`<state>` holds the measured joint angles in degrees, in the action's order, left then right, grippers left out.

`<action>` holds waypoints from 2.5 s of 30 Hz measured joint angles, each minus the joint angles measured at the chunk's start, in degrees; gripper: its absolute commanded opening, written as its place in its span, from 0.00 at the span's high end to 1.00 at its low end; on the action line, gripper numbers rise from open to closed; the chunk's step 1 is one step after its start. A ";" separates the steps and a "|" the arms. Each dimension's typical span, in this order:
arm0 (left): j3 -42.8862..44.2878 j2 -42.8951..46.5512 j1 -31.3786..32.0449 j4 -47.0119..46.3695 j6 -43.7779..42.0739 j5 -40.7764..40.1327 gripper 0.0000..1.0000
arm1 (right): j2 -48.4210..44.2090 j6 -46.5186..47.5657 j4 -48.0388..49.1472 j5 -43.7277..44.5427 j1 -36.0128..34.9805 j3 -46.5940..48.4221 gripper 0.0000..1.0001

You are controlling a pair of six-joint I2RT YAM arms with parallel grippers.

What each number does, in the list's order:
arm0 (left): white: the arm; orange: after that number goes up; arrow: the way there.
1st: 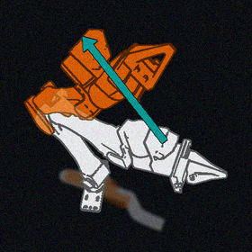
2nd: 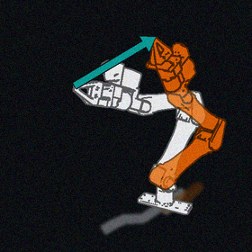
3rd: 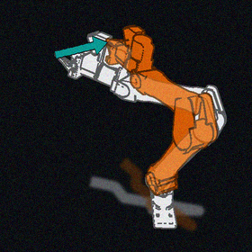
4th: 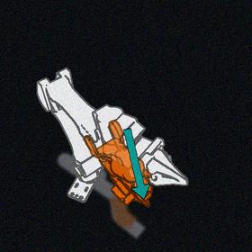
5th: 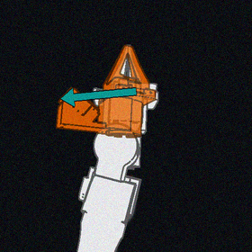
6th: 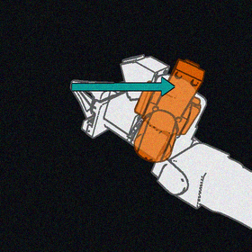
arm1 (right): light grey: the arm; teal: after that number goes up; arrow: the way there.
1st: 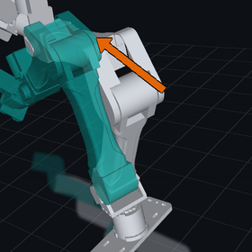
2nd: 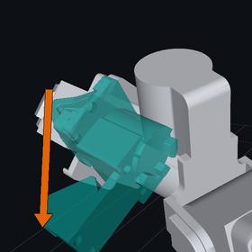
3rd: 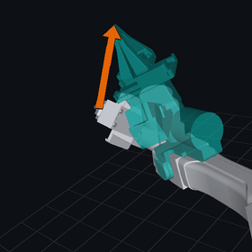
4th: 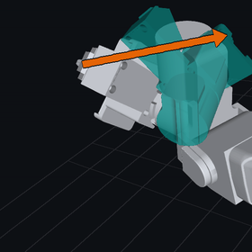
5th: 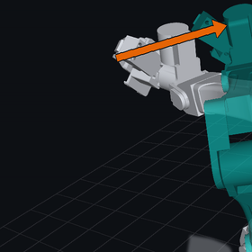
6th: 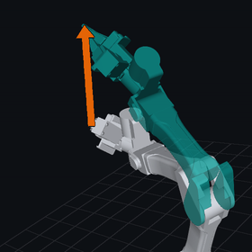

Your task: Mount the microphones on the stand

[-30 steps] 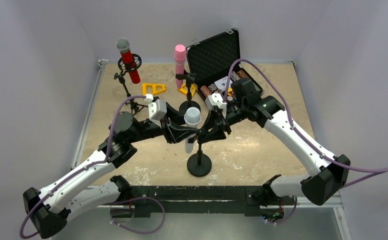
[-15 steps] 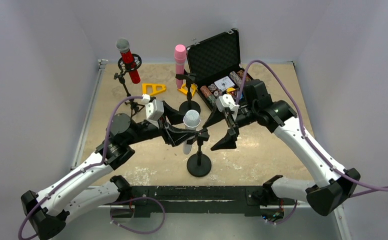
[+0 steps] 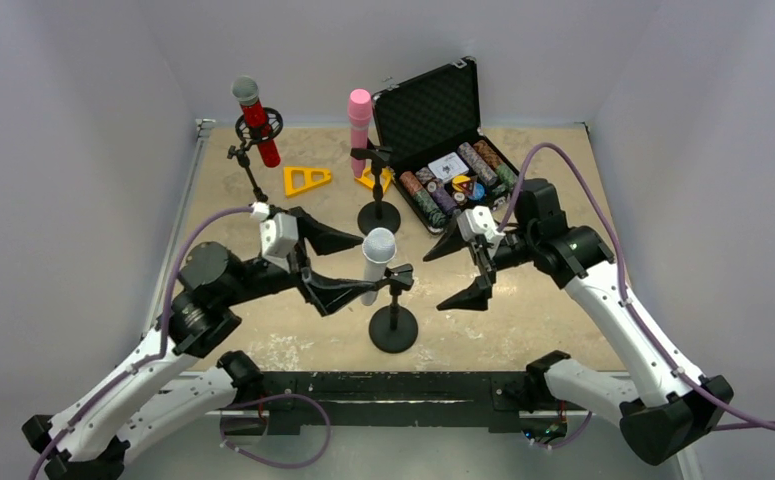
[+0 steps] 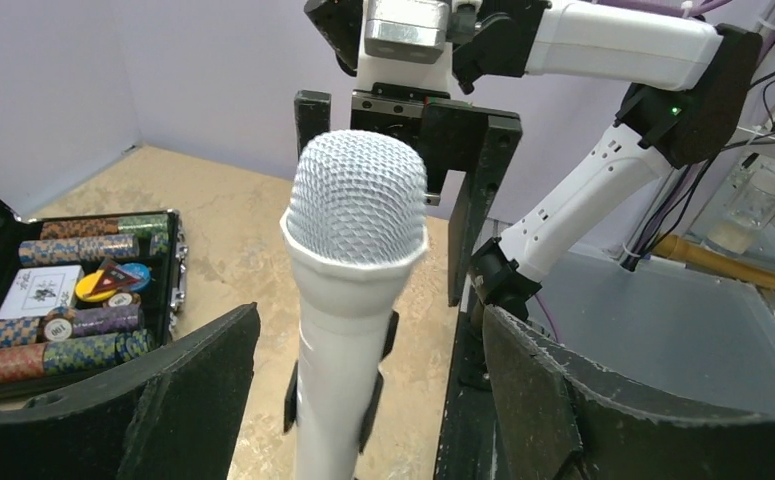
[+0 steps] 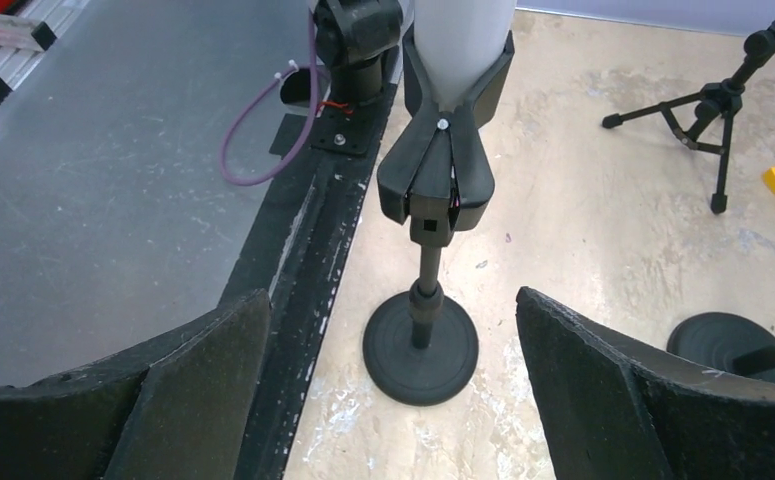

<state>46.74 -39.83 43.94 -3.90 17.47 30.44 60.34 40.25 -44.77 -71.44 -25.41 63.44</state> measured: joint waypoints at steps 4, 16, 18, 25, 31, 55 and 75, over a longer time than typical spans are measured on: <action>-0.17 7.19 0.00 5.99 -2.47 -1.31 0.14 | -2.34 1.03 3.82 -0.94 0.90 -4.68 0.04; -15.23 30.40 -0.02 20.94 -1.38 -15.98 0.07 | 3.34 -12.57 31.26 -1.62 -2.34 -18.78 0.11; -15.41 30.75 -0.02 24.06 -0.39 -19.34 0.07 | 5.33 -15.43 35.98 -1.64 -3.85 -19.50 0.13; -15.39 29.94 -0.04 31.01 2.03 -25.14 0.07 | 11.10 -25.14 49.62 -1.81 -6.99 -21.20 0.19; -15.37 30.12 -0.04 33.62 3.50 -26.71 0.08 | 12.52 -34.18 61.55 -2.32 -7.82 -25.31 0.27; -11.47 31.19 -0.04 40.22 5.73 -27.52 0.08 | 14.08 -30.51 57.35 -4.31 -8.66 -21.20 1.00; -10.21 31.23 -0.04 43.01 4.83 -28.11 0.08 | 2.14 -18.21 37.46 5.01 23.15 -15.50 1.00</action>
<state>36.53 -8.60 43.90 39.11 22.31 2.33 62.48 22.04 -7.31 -66.43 -2.26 47.94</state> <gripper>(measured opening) 0.924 0.059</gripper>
